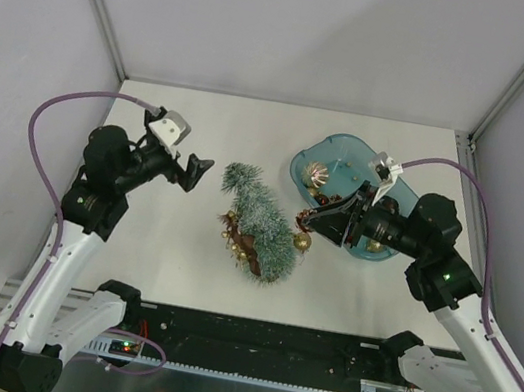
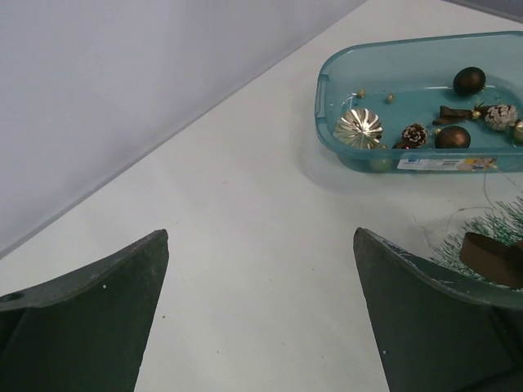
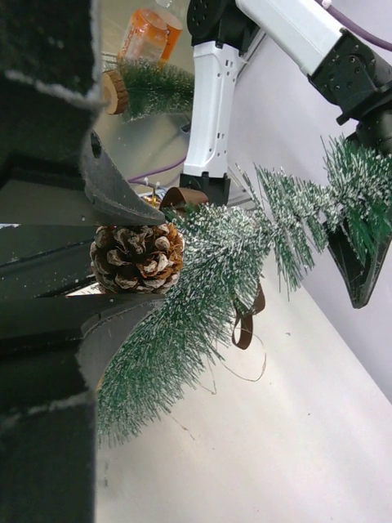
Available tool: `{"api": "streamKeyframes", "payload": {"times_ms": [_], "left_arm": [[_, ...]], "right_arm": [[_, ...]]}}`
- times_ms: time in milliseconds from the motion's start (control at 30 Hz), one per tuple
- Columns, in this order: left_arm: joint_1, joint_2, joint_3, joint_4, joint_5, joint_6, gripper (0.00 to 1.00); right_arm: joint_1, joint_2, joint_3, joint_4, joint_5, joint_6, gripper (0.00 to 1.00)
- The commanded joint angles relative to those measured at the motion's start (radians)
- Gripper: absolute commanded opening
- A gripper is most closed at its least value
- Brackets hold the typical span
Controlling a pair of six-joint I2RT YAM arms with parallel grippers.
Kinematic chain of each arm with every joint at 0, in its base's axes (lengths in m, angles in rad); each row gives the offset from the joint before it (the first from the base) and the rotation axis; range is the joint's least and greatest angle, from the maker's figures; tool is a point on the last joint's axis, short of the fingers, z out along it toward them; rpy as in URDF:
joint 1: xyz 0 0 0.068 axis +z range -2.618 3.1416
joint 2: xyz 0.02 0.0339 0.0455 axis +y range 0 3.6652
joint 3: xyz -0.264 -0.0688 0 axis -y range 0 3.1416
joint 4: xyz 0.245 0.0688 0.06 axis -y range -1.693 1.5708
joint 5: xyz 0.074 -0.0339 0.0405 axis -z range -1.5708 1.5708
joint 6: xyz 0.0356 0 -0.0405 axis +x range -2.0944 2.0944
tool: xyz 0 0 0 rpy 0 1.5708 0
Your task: Decorate the small christmas tree
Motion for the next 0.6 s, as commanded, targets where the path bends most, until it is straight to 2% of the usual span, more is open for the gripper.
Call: {"api": "streamKeyframes", "payload": {"times_ms": [0, 233, 567], "left_arm": [[0.01, -0.014, 0.042, 0.045, 0.074, -0.01, 1.0], [0.007, -0.012, 0.025, 0.126, 0.235, -0.137, 1.0], [-0.016, -0.004, 0.015, 0.174, 0.286, -0.164, 1.0]], "right_arm": [[0.008, 0.005, 0.055, 0.084, -0.032, 0.027, 0.26], [0.02, 0.025, 0.057, 0.115, -0.033, 0.039, 0.25], [0.064, 0.055, 0.058, 0.127, -0.005, 0.024, 0.26]]}}
